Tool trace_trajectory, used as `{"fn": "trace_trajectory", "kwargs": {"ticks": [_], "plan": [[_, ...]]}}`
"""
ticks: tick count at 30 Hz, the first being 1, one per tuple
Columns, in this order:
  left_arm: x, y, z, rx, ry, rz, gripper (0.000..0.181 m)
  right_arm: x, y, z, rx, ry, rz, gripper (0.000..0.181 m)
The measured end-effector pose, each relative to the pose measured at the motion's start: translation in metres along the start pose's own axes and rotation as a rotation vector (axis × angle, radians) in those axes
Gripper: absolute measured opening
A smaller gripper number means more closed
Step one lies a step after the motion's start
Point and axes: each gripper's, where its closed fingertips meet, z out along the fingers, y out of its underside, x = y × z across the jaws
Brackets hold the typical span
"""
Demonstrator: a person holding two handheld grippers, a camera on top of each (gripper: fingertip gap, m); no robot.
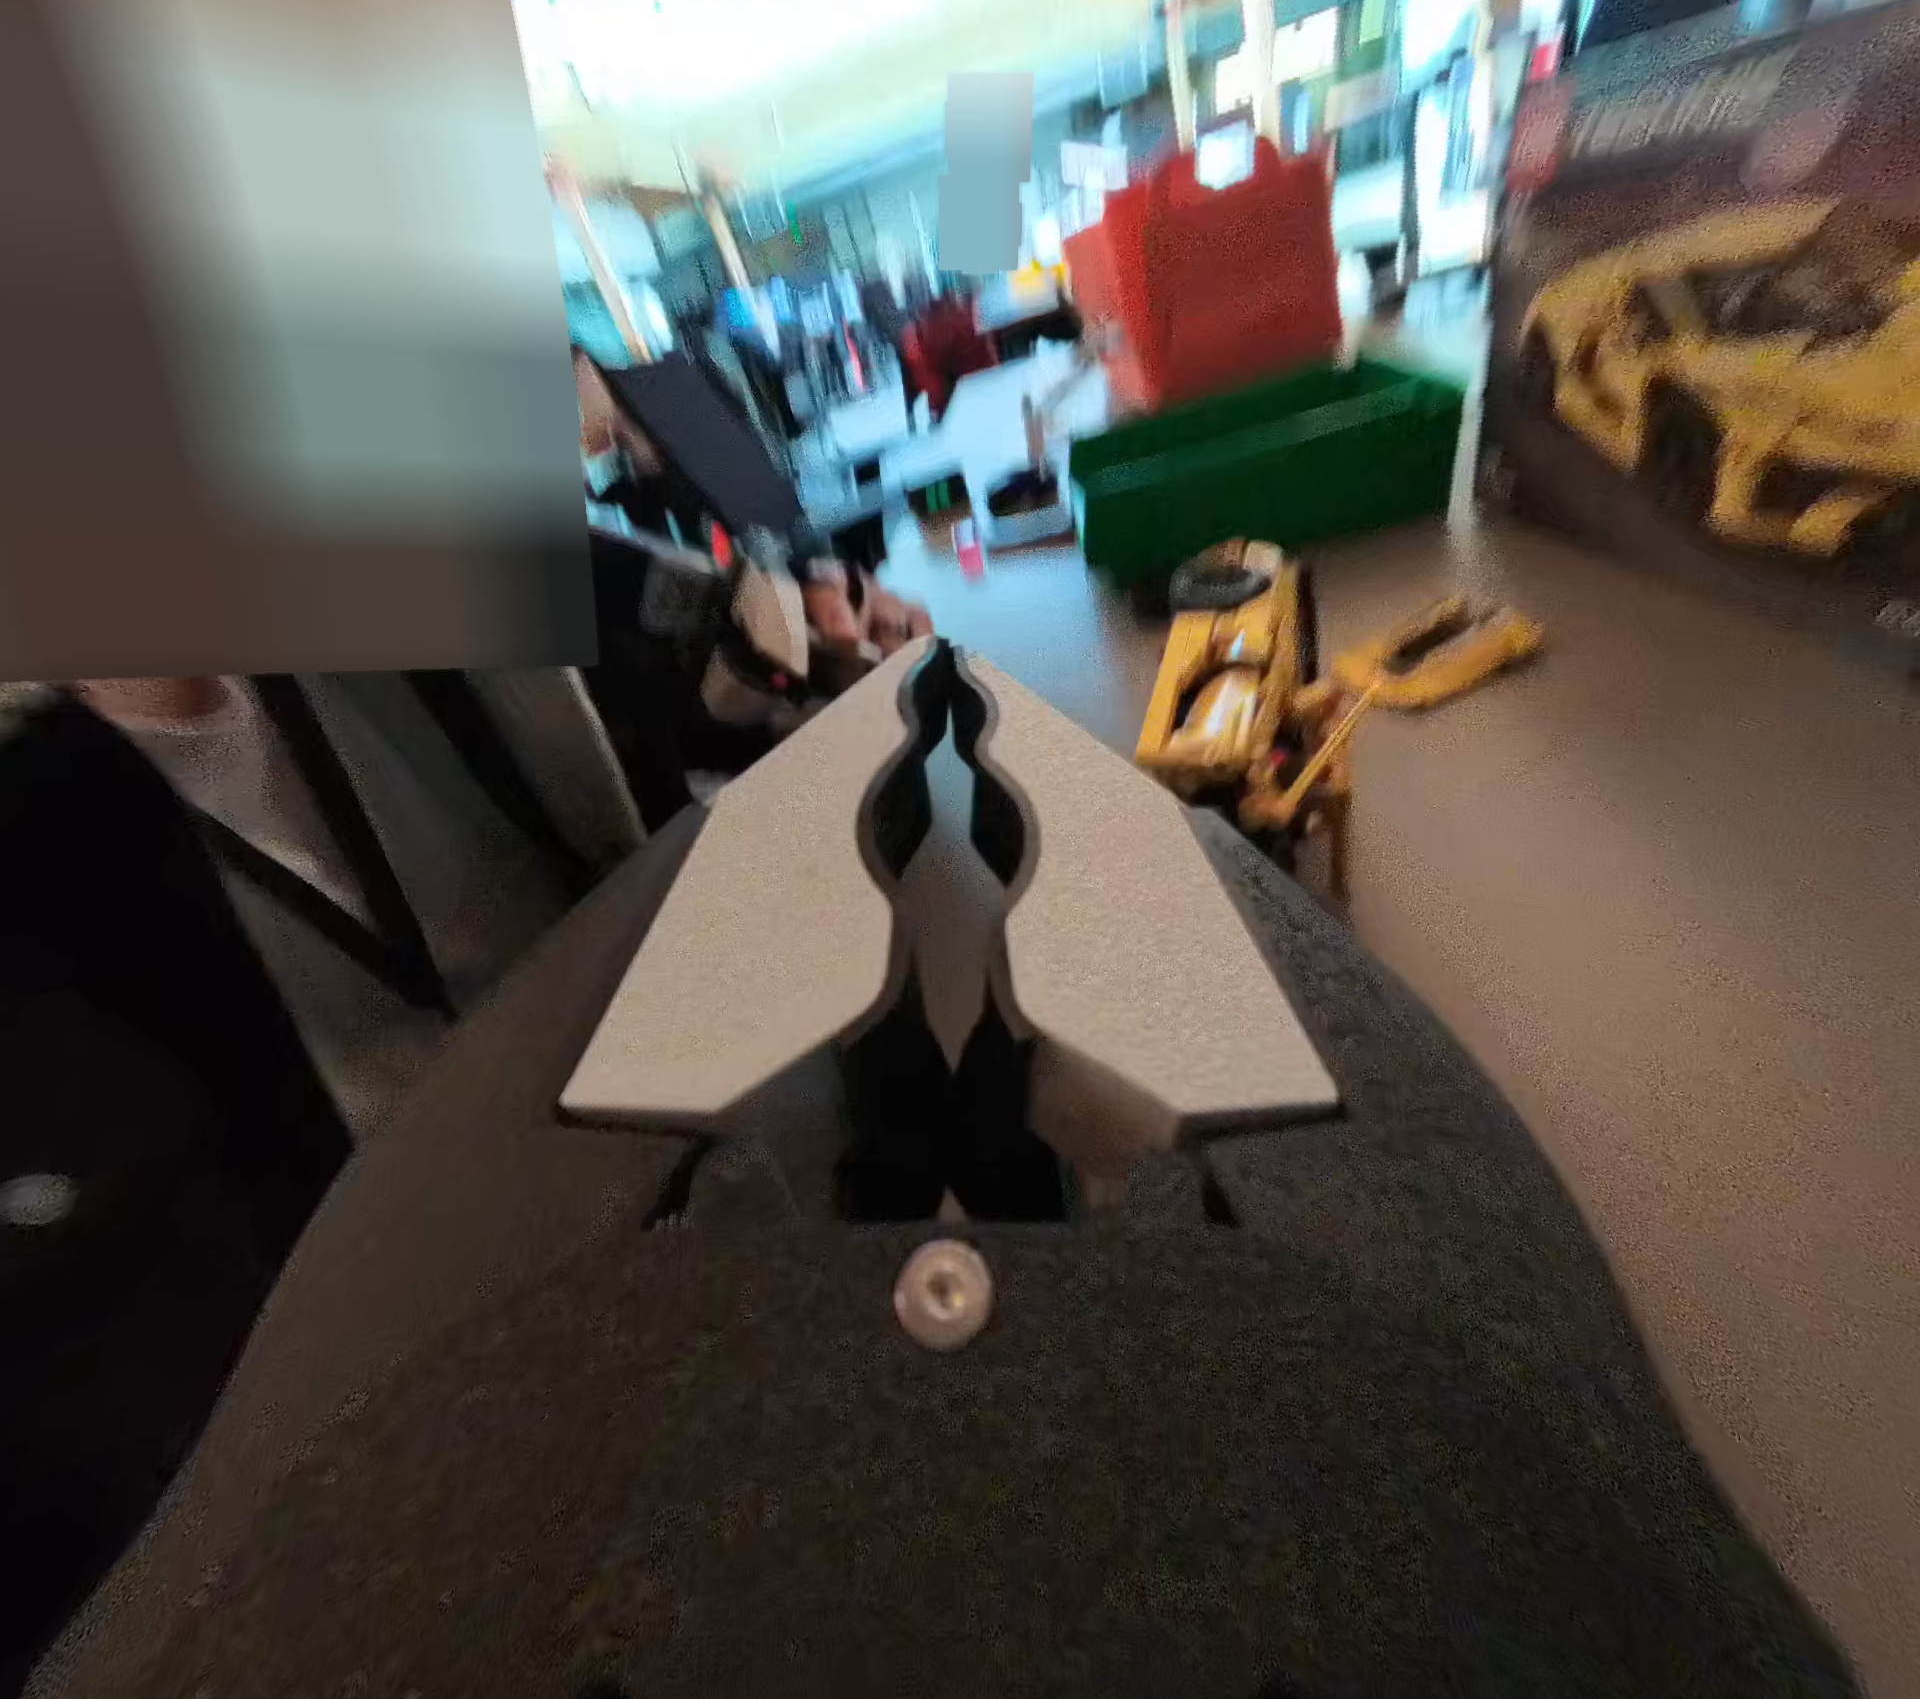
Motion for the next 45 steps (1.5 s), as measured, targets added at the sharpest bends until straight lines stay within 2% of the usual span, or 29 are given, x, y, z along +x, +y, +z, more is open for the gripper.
{"fn": "trace_trajectory", "kwargs": {"ticks": [2,3,4,6,7,9,11,13,18,20,25,28,38,45], "plan": [[0.006,0.015,0.005,-0.057,0.006,0.055,0.004,-0.017,0.029,0.05,-0.125,-0.06,-0.042,0.0],[0.006,0.02,0.006,-0.073,0.01,0.048,0.004,-0.026,0.042,0.071,-0.171,-0.089,-0.076,0.008],[0.006,0.022,0.005,-0.07,0.028,-0.01,0.004,-0.035,0.05,0.087,-0.192,-0.124,-0.121,0.028],[0.0,0.02,0.004,-0.033,0.082,-0.251,0.004,-0.037,0.048,0.105,-0.114,-0.089,-0.265,0.048],[-0.006,0.019,0.003,-0.012,0.11,-0.396,0.004,-0.04,0.046,0.107,-0.041,-0.088,-0.358,0.049],[-0.018,0.016,-0.001,0.06,0.164,-0.665,0.004,-0.04,0.046,0.105,0.057,-0.032,-0.416,0.044],[-0.016,0.014,-0.003,0.102,0.305,-0.936,0.006,-0.038,0.057,0.105,-0.036,-0.006,-0.522,0.032],[-0.01,0.005,-0.008,0.167,0.48,-1.168,0.006,-0.036,0.064,0.105,-0.1,0.042,-0.675,0.031],[0.002,0.015,-0.006,0.142,0.663,-1.501,0.005,-0.045,0.076,0.106,-0.196,0.06,-0.849,0.018],[0.01,0.014,-0.009,0.126,0.741,-1.53,0.005,-0.051,0.078,0.106,-0.204,0.046,-0.882,0.007],[0.019,0.008,-0.012,0.13,0.833,-1.553,0.004,-0.061,0.086,0.106,-0.237,-0.028,-0.817,0.005],[0.017,0.004,-0.015,0.16,0.854,-1.563,0.005,-0.058,0.093,0.105,-0.279,-0.032,-0.8,0.009],[0.02,0.006,-0.014,0.135,0.86,-1.57,0.004,-0.06,0.093,0.109,-0.264,-0.02,-0.829,0.006],[0.025,0.002,-0.016,0.138,0.892,-1.555,0.004,-0.068,0.092,0.109,-0.24,-0.068,-0.814,0.004]]}}
